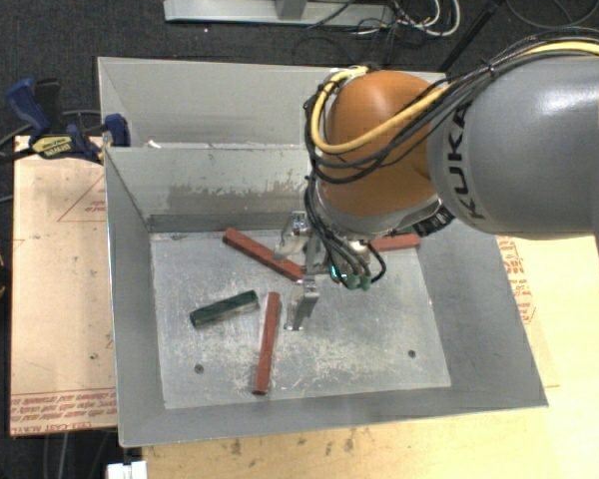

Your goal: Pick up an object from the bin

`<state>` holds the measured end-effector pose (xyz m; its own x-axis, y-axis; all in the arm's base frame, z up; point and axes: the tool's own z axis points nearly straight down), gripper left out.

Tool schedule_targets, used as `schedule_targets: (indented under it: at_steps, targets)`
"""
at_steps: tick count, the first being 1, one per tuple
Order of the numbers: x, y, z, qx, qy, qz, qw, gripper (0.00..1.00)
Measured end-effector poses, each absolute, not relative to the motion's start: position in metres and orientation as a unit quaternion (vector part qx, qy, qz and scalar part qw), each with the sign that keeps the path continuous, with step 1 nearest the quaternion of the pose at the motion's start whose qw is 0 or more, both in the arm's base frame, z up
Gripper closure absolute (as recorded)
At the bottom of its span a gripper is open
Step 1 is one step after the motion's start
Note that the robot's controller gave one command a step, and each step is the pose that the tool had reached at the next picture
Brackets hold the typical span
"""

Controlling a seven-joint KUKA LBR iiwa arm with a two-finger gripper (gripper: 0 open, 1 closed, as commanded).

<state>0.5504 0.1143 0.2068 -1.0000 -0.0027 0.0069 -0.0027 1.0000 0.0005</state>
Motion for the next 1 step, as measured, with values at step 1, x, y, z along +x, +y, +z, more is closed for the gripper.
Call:
schedule_targets:
  at_steps: [1]
  targets:
    - [0.5521,0.1136,0.2107,0.0,-1.0,-0.001,0.0,0.0]
